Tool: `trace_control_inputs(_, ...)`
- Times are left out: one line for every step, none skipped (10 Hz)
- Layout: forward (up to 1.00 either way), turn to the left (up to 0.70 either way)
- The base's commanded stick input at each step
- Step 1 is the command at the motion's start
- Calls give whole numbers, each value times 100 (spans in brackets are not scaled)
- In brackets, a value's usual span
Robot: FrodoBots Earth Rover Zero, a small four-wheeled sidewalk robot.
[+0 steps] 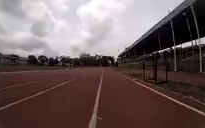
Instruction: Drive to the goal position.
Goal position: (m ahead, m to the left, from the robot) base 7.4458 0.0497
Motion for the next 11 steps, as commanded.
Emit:
trace_control_inputs(70, -6)
trace_control_inputs(70, -6)
trace_control_inputs(70, -5)
trace_control_inputs(70, -4)
trace_control_inputs(70, -4)
trace_control_inputs(70, -3)
trace_control_inputs(70, -3)
trace_control_inputs(70, -2)
trace_control_inputs(70, -4)
trace_control_inputs(70, -9)
trace_control_inputs(70, -9)
